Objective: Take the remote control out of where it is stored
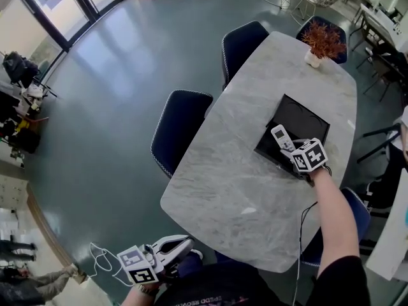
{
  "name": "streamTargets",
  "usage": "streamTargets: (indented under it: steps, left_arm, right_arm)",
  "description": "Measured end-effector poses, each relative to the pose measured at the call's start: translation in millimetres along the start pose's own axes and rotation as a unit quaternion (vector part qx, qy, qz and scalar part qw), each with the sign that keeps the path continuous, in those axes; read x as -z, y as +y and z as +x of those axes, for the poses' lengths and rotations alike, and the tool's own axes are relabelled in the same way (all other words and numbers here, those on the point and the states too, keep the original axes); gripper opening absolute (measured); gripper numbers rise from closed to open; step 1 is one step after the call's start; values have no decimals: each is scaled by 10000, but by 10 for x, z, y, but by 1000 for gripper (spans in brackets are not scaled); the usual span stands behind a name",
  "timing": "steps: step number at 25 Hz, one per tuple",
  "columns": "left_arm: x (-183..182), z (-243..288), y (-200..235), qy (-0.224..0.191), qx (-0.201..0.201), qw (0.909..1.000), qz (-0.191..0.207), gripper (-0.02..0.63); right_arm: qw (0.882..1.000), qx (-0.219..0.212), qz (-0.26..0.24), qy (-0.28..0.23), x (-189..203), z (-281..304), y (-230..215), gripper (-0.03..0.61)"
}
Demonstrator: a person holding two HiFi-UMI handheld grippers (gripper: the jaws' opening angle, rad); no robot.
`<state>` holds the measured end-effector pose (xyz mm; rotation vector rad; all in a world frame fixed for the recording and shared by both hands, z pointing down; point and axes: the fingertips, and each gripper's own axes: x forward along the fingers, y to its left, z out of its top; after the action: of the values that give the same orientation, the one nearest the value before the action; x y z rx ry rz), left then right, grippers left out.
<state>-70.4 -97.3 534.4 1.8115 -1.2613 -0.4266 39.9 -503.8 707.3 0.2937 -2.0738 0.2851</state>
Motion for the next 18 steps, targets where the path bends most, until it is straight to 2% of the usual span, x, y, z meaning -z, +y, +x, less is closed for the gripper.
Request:
streamTargets:
  steps: [2, 3, 5, 7, 11, 13, 18]
  left_arm:
    - [-7, 20, -5, 21, 44, 10000, 22, 6]
    - [-13, 29, -11, 34, 70, 10000, 37, 6]
    - [-25, 27, -17, 56, 134, 9999, 67, 6]
    - [-30, 18, -23, 83, 218, 9997, 92, 6]
    - [-58, 19, -88, 219, 430, 9987, 159, 6]
    - [-71, 6, -122, 279, 553, 9979, 194, 6]
    - [-11, -156, -177, 513, 861, 9944, 326, 6]
  right_arm:
    - [9967, -111, 689, -419, -58, -123, -47, 178]
    - [9913, -201, 1103, -684, -106, -207, -51, 178]
    - [9725, -406, 1921, -1254, -199, -391, -11, 178]
    - [9507, -595, 2509, -1725, -261, -571, 85, 178]
    - [9134, -902, 3252, -2275, -259, -883, 380, 178]
    - [8992, -938, 3522, -2420, -204, -1001, 552, 178]
    - [8850, -897, 3761, -2594, -21, -1204, 1190, 176]
